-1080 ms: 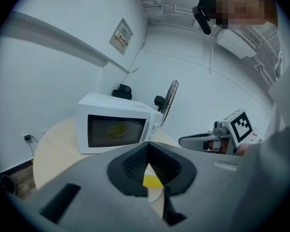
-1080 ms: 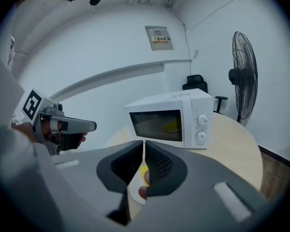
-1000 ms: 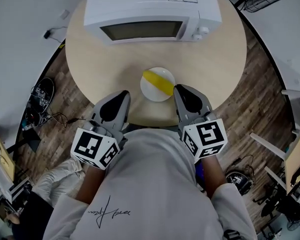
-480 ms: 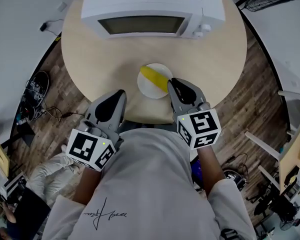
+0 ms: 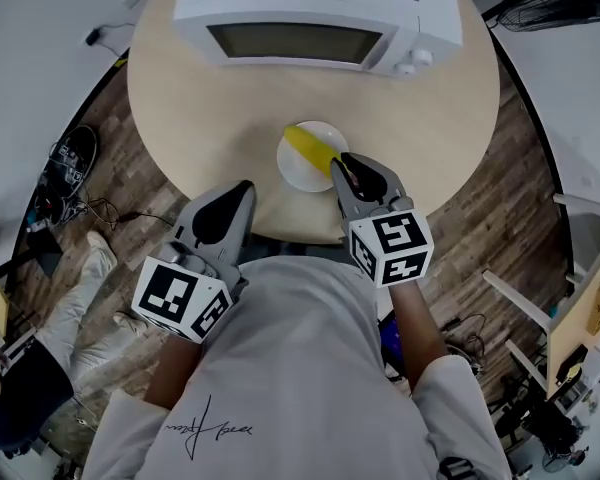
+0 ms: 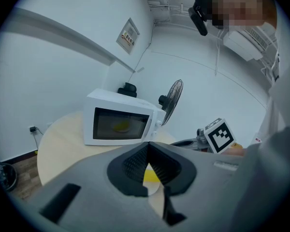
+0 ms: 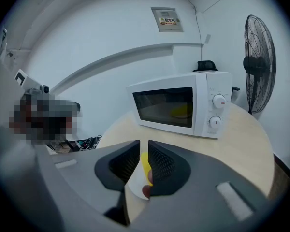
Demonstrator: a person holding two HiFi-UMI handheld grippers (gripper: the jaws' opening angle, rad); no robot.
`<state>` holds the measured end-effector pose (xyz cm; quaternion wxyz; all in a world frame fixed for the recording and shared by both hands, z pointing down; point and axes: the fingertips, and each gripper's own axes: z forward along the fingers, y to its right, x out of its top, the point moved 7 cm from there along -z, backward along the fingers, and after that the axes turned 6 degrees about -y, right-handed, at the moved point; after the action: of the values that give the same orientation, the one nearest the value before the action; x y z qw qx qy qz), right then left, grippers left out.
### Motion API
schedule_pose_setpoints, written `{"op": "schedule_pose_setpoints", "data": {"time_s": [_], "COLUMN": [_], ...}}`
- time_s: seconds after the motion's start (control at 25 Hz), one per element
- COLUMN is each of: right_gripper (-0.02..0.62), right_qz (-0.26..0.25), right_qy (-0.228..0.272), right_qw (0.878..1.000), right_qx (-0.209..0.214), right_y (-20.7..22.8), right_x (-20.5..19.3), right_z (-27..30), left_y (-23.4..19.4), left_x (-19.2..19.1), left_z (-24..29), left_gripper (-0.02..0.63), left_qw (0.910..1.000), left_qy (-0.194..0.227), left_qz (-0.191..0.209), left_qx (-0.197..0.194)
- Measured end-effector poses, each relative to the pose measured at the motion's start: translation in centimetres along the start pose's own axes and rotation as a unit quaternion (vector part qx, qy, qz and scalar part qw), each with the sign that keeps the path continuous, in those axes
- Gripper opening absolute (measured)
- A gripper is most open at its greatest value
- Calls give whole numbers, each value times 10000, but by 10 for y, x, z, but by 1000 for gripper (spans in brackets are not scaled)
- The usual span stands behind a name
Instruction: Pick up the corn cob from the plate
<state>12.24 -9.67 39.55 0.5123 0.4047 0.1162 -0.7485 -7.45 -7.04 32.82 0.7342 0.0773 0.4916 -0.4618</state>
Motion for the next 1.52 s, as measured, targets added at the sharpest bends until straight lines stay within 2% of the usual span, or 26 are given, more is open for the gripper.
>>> {"op": "schedule_pose_setpoints", "data": {"time_s": [0.84, 1.08, 1.52], "right_gripper": [150, 188, 219], "right_qz": [-474, -686, -1212], "right_qy": [-681, -1042, -1694], "right_qw": [9965, 9921, 9780], "right_qx": [129, 161, 129], "right_y": [3, 5, 9], "right_x": [-28, -39, -48], "right_z": [39, 52, 86], "left_y": [7, 9, 2], "left_x": [-19, -24, -30], "left_z": [-9, -12, -18], "left_gripper": [-6, -6, -6], "left_qw": [9998, 9997, 9990], "left_qy": [-144, -160, -153], "left_qz": [-133, -192, -352], "left_qx": [36, 74, 225]}}
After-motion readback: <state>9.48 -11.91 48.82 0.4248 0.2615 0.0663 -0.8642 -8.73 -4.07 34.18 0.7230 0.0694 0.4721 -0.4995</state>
